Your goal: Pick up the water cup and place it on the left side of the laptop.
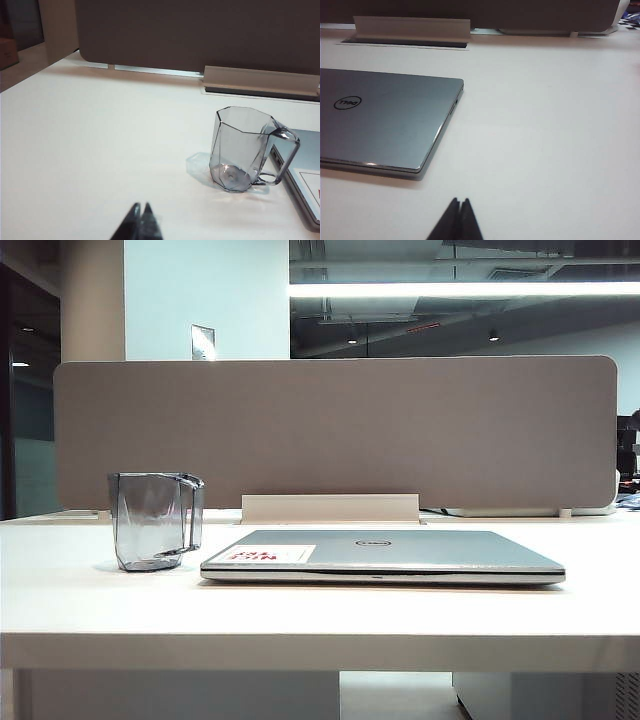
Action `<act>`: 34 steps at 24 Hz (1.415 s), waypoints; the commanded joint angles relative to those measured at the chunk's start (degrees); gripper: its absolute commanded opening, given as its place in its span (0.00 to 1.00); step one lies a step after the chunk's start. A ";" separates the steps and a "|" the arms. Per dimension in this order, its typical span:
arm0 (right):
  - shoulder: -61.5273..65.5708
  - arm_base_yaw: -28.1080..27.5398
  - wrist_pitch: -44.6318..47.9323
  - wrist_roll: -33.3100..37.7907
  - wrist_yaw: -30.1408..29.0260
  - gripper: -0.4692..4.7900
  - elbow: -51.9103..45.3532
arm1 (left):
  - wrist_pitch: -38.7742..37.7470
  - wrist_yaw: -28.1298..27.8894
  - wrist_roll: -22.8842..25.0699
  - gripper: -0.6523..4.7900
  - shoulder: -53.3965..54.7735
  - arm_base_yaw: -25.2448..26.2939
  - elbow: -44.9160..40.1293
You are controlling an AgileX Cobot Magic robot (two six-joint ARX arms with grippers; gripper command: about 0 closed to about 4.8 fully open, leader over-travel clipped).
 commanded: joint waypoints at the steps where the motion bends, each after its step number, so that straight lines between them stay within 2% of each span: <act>1: -0.09 0.02 0.61 -0.20 0.33 0.08 -0.33 | 0.48 0.24 0.00 0.11 0.04 0.07 0.20; 11: -0.09 0.02 1.42 -0.04 0.35 0.08 -0.33 | 0.50 0.48 -0.02 0.11 0.04 0.04 0.24; 14: -0.09 0.13 1.44 4.33 -0.85 0.08 -0.33 | 0.55 1.79 -0.02 0.11 0.04 0.04 0.26; 16: -0.09 0.11 1.57 9.22 -6.34 0.08 -0.33 | 0.55 1.84 -0.04 0.11 0.07 0.04 0.28; 20: -0.09 0.11 2.82 9.38 -13.29 0.08 -0.20 | 0.52 4.15 0.00 0.11 0.07 -0.11 0.28; 25: -0.09 0.11 3.56 9.33 -18.71 0.08 -0.13 | 0.50 5.40 -0.02 0.11 0.07 -0.17 0.31; 32: -0.09 0.11 7.39 9.35 -32.00 0.08 -0.09 | -1.05 7.23 -0.63 0.11 0.13 -0.17 1.51; 34: -0.09 0.13 7.74 9.35 -33.16 0.08 -0.09 | -2.03 8.46 -0.61 0.11 0.39 -0.17 2.99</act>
